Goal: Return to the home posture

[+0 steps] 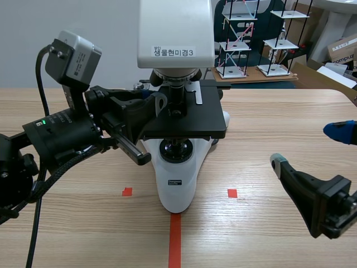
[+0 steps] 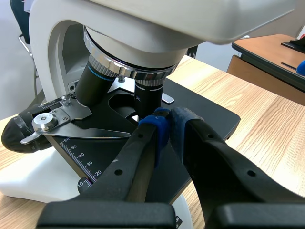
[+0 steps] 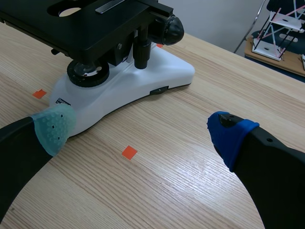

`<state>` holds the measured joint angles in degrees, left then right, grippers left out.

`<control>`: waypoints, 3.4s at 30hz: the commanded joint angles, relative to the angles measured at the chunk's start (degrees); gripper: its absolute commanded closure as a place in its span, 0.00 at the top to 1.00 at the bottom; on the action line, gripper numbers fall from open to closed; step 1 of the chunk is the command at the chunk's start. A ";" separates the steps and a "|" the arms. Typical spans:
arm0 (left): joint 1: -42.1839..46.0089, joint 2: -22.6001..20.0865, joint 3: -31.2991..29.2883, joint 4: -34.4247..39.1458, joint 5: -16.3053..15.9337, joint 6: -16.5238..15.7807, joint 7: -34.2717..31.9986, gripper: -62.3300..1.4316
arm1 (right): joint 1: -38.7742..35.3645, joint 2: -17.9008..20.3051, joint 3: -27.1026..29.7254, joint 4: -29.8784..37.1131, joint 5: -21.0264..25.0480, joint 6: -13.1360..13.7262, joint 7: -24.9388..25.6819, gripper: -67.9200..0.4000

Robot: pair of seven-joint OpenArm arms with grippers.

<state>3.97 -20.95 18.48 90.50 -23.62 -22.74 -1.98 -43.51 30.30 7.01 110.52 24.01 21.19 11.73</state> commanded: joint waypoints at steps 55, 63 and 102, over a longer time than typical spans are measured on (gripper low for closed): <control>34.88 -3.06 -22.62 11.69 9.38 -2.54 -20.09 0.05 | 0.63 0.61 0.07 0.26 0.46 -0.22 1.07 0.89; 45.92 -3.04 -28.24 11.69 15.13 -2.29 -31.01 0.40 | 0.63 0.61 0.07 0.26 0.46 -0.22 1.07 0.89; 51.08 -3.06 -31.43 11.69 14.01 4.20 -37.27 0.96 | 0.63 0.61 0.07 0.26 0.46 -0.22 1.07 0.89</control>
<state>55.22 -24.12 -13.15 101.41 -9.10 -18.63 -38.19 -43.51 30.30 7.01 110.52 24.01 21.19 11.73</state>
